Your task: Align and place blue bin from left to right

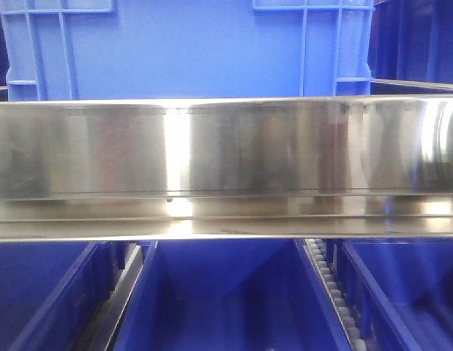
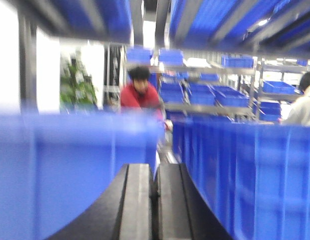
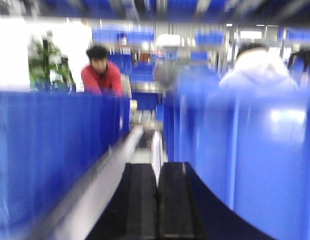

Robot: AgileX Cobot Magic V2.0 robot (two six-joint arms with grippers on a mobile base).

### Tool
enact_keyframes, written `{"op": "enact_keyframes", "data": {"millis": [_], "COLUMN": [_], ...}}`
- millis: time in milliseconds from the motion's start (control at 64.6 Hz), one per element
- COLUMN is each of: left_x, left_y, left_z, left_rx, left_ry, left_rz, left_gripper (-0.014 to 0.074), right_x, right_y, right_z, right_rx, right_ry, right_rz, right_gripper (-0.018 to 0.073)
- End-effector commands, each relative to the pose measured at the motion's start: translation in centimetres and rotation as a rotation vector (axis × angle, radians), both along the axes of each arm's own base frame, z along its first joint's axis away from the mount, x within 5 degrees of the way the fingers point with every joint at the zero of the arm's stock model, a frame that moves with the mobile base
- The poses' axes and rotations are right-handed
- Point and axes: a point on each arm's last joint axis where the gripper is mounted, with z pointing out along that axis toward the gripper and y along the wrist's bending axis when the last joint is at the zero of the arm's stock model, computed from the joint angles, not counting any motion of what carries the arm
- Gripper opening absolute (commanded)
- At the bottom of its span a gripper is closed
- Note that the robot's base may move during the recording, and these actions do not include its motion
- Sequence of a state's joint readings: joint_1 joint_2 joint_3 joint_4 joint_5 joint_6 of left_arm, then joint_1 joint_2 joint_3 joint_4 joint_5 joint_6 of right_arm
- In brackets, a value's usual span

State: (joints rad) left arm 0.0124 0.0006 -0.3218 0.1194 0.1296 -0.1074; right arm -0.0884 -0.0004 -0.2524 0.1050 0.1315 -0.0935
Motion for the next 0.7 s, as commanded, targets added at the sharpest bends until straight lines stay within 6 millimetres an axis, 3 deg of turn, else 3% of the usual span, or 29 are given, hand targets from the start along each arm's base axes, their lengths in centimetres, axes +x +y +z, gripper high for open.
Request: {"op": "enact_keyframes", "data": {"millis": [0,124,201,294,403,511,573,681], "left_x": [-1.7,-2.2,-1.9,-0.9,0.4,1.8,2.4,3.5], "left_y": [0.2,0.3,0.4,0.4,0.4,0.4,0.2,-0.4], "left_z": [3.4,6.6,8.3,9.6,10.8,11.8,12.4,13.4], "left_rx": [0.025,0.016,0.012,0.011,0.009,0.008,0.006,0.002], "left_ry": [-0.027,0.011,0.046,0.08,0.116,0.151,0.157,0.197], "left_rz": [0.023,0.038,0.043,0.046,0.046,0.033,-0.008,-0.092], "left_gripper": [-0.0042,0.0135,0.0295,0.0421,0.0501,0.052,0.0519,0.0519], "right_x": [-1.4,-2.4,-2.7,-2.5,-2.0,-1.2,-0.5,0.4], "right_y": [0.3,0.6,0.7,0.7,0.7,0.6,0.6,0.6], "right_z": [3.1,6.7,8.9,10.8,12.4,13.5,13.7,14.2], "right_rx": [-0.003,0.012,0.035,0.037,0.037,0.039,0.041,0.062], "right_ry": [0.0,0.045,0.028,0.014,0.015,0.03,0.045,0.082], "right_rz": [0.016,0.042,0.064,0.067,0.068,0.068,0.067,0.084], "right_gripper": [-0.0162,-0.0162,-0.0156,-0.0108,0.0102,0.0433,0.0578,0.057]}}
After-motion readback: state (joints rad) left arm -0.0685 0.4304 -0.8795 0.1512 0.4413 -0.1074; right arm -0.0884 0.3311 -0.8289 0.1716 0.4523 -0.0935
